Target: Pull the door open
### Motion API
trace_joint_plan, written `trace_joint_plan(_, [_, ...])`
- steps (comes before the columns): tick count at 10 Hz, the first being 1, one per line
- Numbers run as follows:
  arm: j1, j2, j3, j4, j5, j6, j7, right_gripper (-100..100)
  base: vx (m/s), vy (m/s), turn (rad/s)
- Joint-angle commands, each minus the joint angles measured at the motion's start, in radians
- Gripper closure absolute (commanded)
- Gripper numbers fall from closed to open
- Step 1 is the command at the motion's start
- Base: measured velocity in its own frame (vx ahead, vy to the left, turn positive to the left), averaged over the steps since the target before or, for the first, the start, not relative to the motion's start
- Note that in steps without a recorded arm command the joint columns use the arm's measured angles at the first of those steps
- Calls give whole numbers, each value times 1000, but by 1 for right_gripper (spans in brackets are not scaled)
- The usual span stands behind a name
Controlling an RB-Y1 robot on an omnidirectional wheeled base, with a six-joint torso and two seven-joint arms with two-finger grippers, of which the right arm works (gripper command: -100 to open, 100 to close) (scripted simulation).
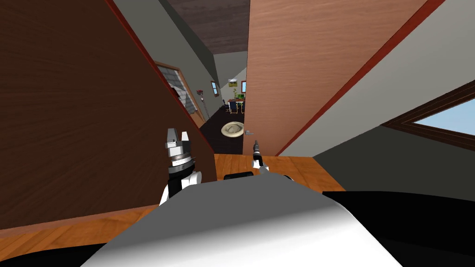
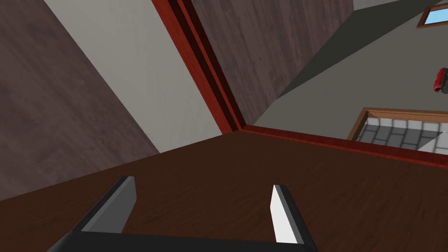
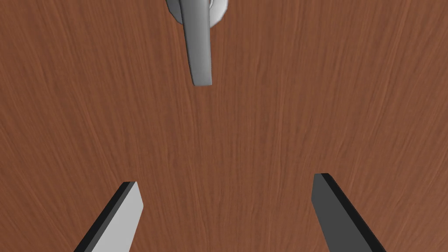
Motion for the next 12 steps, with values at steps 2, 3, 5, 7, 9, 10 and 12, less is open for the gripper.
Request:
trace_joint_plan(2, [-16, 15, -1, 43, -4, -14, 2, -100, 92, -32, 111])
trace_joint_plan(3, [-16, 15, -1, 43, -4, -14, 2, -100, 46, -6, 18])
trace_joint_plan(5, [-33, 28, -3, 84, -8, -24, 4, -100, 70, -8, 124])
trace_joint_plan(7, [-28, 31, -3, 74, -8, -18, 6, -100, 68, 9, 60])
trace_joint_plan(9, [-24, -11, -3, 83, -10, -2, 0, -100, -21, -16, -43])
trace_joint_plan(10, [-21, -33, -3, 87, -10, 6, -4, -100, -35, -24, -30])
trace_joint_plan(12, [-19, -50, -3, 90, -10, 12, -7, -100, -23, -12, -22])
